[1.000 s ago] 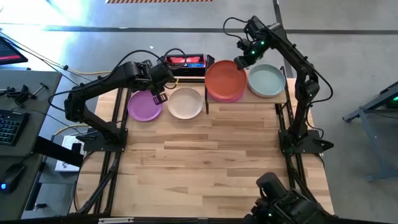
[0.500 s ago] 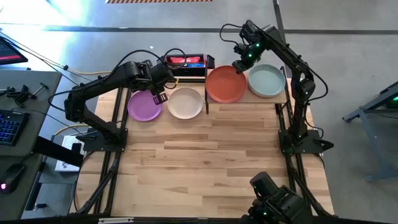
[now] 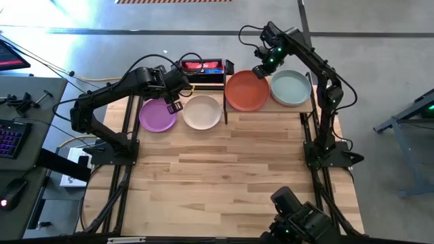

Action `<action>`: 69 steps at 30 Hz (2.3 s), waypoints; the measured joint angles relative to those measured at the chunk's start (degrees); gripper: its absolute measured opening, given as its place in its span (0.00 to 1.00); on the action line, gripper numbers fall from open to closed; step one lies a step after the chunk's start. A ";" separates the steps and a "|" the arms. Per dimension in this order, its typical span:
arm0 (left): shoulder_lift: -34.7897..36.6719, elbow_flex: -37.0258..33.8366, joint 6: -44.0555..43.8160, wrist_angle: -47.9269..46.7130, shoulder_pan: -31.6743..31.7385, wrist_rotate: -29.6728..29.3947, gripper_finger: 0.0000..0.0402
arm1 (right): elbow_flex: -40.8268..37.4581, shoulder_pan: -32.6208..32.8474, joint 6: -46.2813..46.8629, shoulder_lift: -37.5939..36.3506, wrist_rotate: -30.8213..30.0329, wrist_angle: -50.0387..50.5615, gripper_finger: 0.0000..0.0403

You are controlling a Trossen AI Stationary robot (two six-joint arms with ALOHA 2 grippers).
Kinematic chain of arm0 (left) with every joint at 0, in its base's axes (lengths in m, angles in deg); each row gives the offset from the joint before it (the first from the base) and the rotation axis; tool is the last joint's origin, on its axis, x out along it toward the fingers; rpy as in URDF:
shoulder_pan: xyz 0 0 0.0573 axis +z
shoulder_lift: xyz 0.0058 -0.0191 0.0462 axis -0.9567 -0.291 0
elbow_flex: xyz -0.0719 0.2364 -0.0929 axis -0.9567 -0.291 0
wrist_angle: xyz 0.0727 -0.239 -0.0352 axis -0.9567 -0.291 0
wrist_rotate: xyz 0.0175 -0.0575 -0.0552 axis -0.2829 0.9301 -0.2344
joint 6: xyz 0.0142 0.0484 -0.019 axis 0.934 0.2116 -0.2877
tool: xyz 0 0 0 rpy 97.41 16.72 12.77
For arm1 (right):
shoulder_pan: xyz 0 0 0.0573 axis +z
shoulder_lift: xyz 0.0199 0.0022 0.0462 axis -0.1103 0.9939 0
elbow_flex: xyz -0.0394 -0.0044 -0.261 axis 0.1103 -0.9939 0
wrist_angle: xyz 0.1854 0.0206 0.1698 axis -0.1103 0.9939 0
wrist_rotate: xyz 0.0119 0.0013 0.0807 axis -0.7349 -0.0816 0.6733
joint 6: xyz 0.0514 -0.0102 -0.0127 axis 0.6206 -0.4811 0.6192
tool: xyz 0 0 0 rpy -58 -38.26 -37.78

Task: Place and stack plates onto a shelf
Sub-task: Stack the orange plate on top of the pink plate on the shelf, then stack the purple plate on top of the orange plate on the shelf

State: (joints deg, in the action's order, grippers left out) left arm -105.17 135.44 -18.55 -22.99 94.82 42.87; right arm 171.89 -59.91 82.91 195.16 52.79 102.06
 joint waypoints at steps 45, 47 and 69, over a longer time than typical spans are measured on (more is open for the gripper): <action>0.00 0.00 -1.36 1.01 -0.02 3.35 0.34 | 2.71 0.14 2.05 -0.07 -1.48 3.11 0.13; 0.00 0.00 -1.55 1.01 -0.04 3.44 0.34 | 4.53 0.70 2.01 -0.07 -0.21 3.94 0.13; -0.02 -20.66 -18.77 4.33 5.05 16.18 0.34 | 13.25 18.91 1.98 -0.81 4.17 7.10 0.13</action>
State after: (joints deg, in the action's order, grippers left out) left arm -105.19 114.77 -37.31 -18.66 99.87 59.05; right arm 185.14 -41.00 84.90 194.35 56.97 109.16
